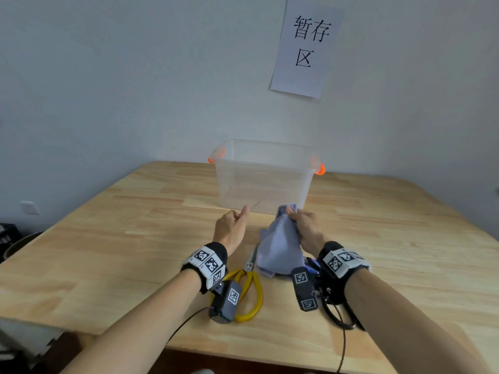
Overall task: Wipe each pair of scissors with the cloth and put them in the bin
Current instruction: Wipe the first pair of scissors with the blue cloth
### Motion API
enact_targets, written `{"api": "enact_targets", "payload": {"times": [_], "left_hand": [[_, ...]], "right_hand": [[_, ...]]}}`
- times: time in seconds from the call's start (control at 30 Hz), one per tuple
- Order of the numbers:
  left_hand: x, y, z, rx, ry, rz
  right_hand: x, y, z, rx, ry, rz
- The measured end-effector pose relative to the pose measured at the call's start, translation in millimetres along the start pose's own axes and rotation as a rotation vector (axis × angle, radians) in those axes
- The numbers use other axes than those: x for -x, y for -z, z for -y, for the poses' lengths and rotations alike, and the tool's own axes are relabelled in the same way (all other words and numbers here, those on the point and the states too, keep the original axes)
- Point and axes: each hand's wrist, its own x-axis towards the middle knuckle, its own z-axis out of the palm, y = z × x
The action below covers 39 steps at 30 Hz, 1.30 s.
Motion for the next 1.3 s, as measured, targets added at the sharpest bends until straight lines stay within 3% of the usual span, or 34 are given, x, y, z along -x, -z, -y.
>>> {"api": "enact_targets", "payload": {"times": [0.13, 0.23, 0.43, 0.67, 0.77, 1.03, 1.3], "left_hand": [[-5.1, -4.0, -7.7, 0.157, 0.023, -0.004], [-7.5, -4.5, -12.9, 0.326, 0.06, 0.023], [-5.1, -8.2, -26.6, 0.507, 0.119, 0.124], [1.1, -19.8, -36.4, 0.538, 0.024, 0.167], [3.0, -23.1, -34.0, 0.513, -0.021, 0.123], [4.8, -29.7, -33.1, 0.472, -0.031, 0.088], [-0.7, -30.9, -22.9, 0.255, -0.074, 0.065]], "right_hand": [[3.1, -10.4, -3.6, 0.147, 0.018, 0.065], [4.2, -8.7, -3.7, 0.302, 0.058, 0.035], [18.2, -4.9, 4.3, 0.263, 0.026, 0.112], [31.7, -9.6, 20.5, 0.315, 0.141, 0.144], [40.5, -9.1, 20.5, 0.318, 0.186, 0.157], [51.7, -7.6, 14.0, 0.372, 0.244, 0.051], [54.0, -6.8, 21.8, 0.466, 0.264, 0.08]]}}
